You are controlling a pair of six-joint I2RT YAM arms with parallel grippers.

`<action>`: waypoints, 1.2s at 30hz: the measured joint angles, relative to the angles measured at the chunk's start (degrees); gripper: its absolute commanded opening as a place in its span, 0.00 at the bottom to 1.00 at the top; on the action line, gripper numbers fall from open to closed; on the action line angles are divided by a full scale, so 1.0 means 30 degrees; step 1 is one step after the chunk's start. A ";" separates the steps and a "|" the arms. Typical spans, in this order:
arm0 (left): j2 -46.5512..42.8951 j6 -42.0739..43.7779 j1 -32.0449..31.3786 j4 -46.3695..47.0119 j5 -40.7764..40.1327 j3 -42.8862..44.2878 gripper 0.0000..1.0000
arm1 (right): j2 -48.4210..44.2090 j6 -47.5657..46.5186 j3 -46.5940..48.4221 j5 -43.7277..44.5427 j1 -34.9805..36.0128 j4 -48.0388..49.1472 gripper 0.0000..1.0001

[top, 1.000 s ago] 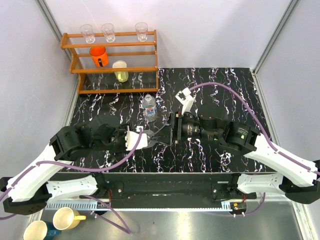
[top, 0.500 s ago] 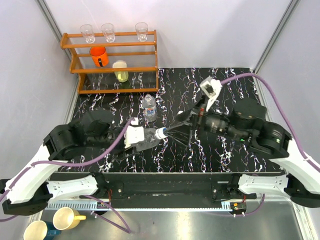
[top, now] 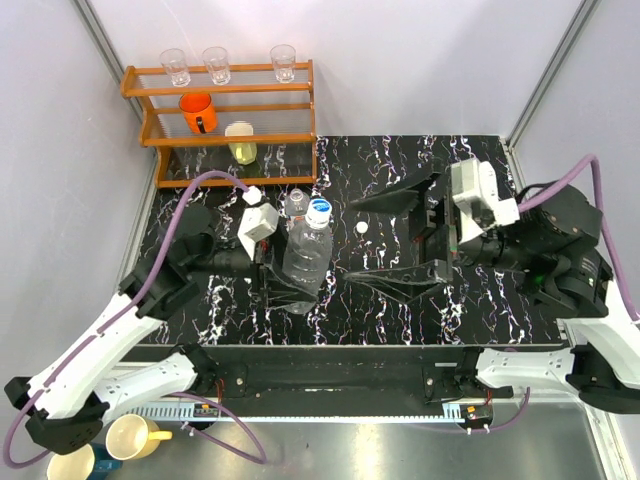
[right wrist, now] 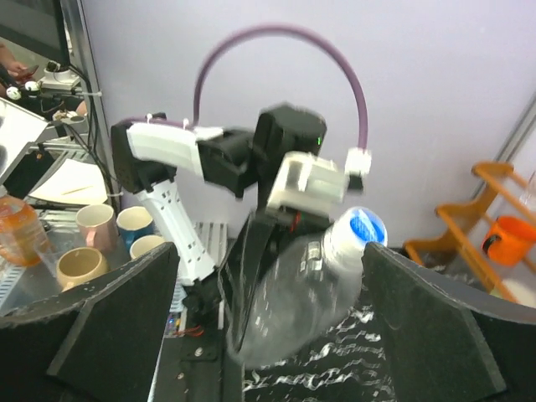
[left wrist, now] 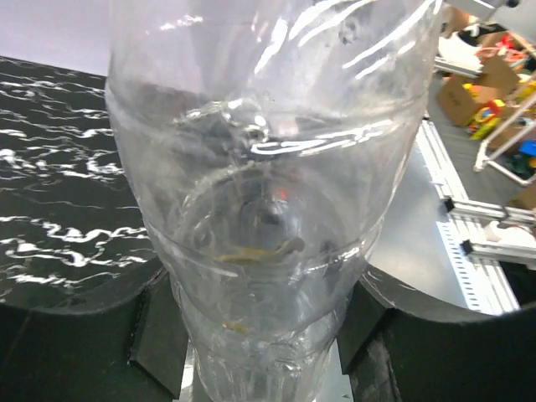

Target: Screw on the bottle caps

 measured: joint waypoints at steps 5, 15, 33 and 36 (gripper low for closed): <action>-0.0022 -0.1902 0.0036 0.3570 0.1625 -0.2142 0.54 | 0.1479 -0.1377 0.1086 -0.0743 -0.0007 0.0393 1.00; -0.1333 -0.1792 0.0051 0.6535 0.4379 -0.3009 0.54 | 0.3621 -0.1494 0.2696 -0.1574 -0.0510 0.0255 1.00; -0.1719 -0.0765 0.0138 0.6892 0.5034 -0.4102 0.54 | 0.6113 0.2113 0.3235 -0.8357 -0.1676 0.1362 0.91; -0.1778 -0.0794 0.0219 0.7140 0.5027 -0.4146 0.54 | 0.6127 0.2521 0.3206 -0.8947 -0.1719 0.1821 0.85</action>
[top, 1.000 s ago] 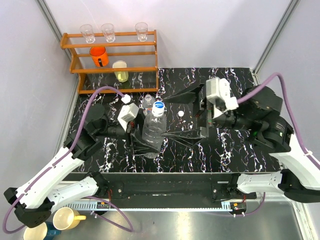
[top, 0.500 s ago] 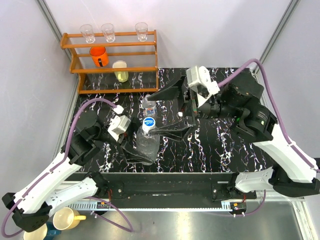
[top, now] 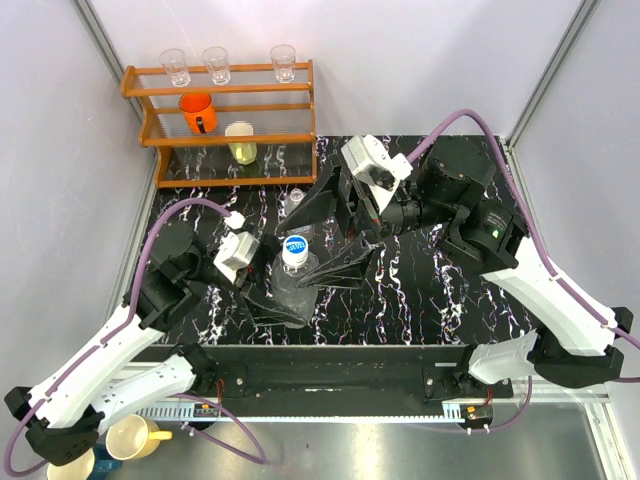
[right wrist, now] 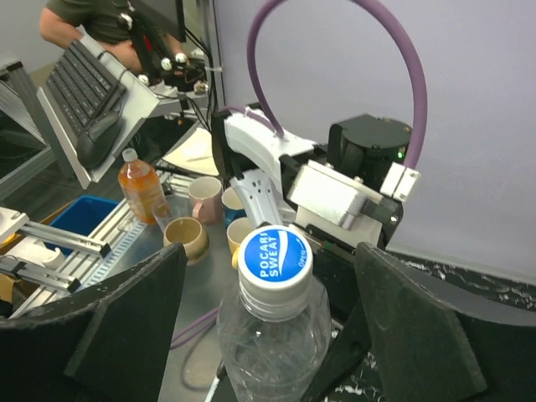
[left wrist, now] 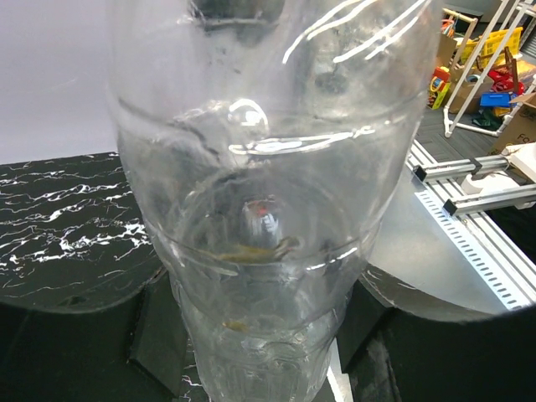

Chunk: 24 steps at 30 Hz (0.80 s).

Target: Screw on the bottle caps

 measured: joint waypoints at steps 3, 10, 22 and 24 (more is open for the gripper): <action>-0.0073 -0.0073 0.0095 0.0248 -0.0007 -0.0175 0.54 | -0.0117 0.0430 -0.0357 -0.0510 -0.0051 0.0911 0.82; -0.0109 -0.0328 0.0153 0.0466 -0.0007 -0.0321 0.54 | -0.0255 0.1239 -0.1217 -0.1115 -0.0138 0.2113 0.68; -0.0153 -0.0532 0.0153 0.0838 -0.0015 -0.0612 0.53 | -0.0255 0.1945 -0.1523 -0.1290 -0.0328 0.3439 0.44; -0.0189 -0.0532 0.0153 0.0852 -0.0007 -0.0641 0.52 | -0.0255 0.2004 -0.1588 -0.1253 -0.0386 0.3548 0.40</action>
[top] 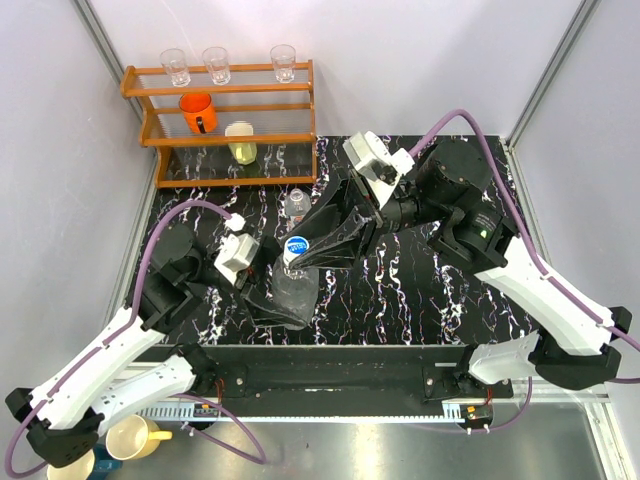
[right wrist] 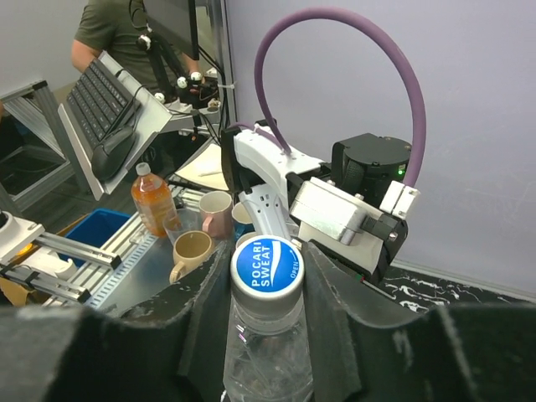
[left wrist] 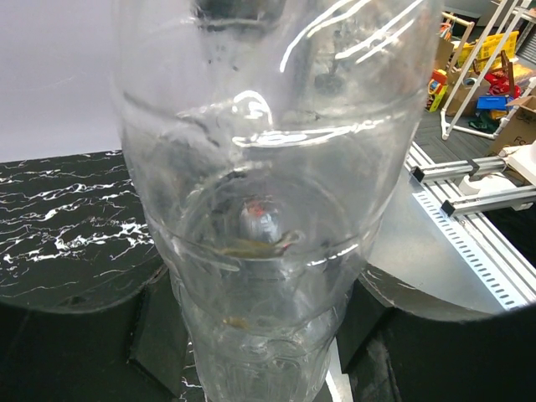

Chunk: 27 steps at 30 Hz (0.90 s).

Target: Screw on the bottle caps

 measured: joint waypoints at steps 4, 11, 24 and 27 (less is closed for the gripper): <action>-0.0138 0.0007 0.0000 -0.0015 -0.0022 -0.0153 0.52 | 0.0000 0.0109 -0.0219 0.0015 -0.0073 0.0160 0.36; -0.0175 0.0000 0.0102 -0.0182 -0.0503 -0.0262 0.52 | -0.0306 0.0211 -0.0933 0.0576 -0.0277 0.0583 0.23; -0.0568 0.0546 0.0590 -0.1457 -0.5697 -0.0568 0.47 | -0.0882 -0.0277 -0.2149 0.7249 -0.0255 -0.0182 0.00; -0.0583 0.1078 0.0663 -0.1916 -0.7817 -0.0568 0.46 | -0.0576 -0.0277 -0.1858 1.0098 0.0226 -0.0663 0.00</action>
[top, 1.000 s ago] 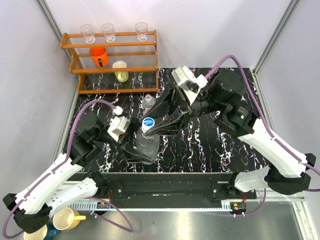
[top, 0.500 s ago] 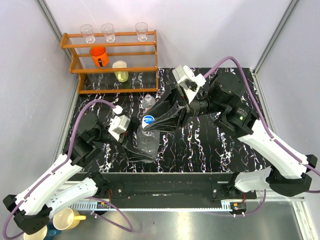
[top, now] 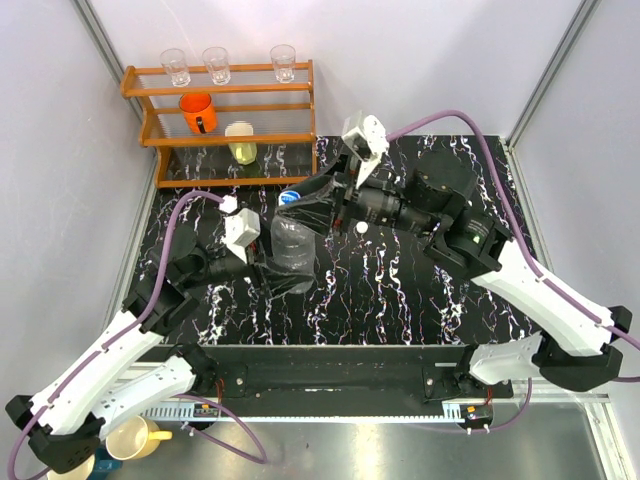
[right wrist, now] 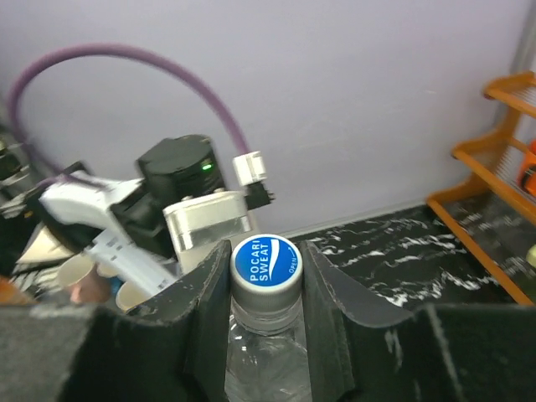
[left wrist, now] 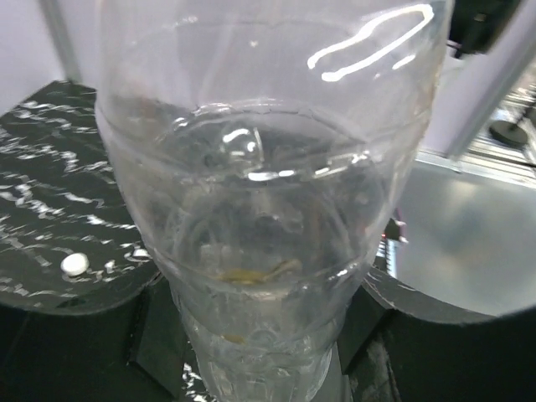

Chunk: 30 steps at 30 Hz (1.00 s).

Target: Screw on the bottle caps

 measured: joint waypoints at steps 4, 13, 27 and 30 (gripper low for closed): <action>-0.0211 0.0736 0.0015 -0.0736 -0.3271 -0.0007 0.43 | 0.1158 -0.0153 0.1596 0.4794 0.1297 -0.1596 0.01; -0.0576 0.1770 0.0044 -0.2295 -0.8932 -0.0648 0.44 | 0.4051 -0.0270 0.4065 1.4506 0.3818 -0.3570 0.79; -0.1268 0.1093 0.0663 0.1180 -0.2120 -0.2572 0.48 | -0.1872 -0.1253 -0.0488 0.4116 0.0933 -0.4605 0.98; -0.0809 0.0750 0.0729 0.2244 0.0670 -0.2761 0.48 | -0.3592 -0.1559 -0.1115 -0.0401 -0.0539 -0.4488 0.98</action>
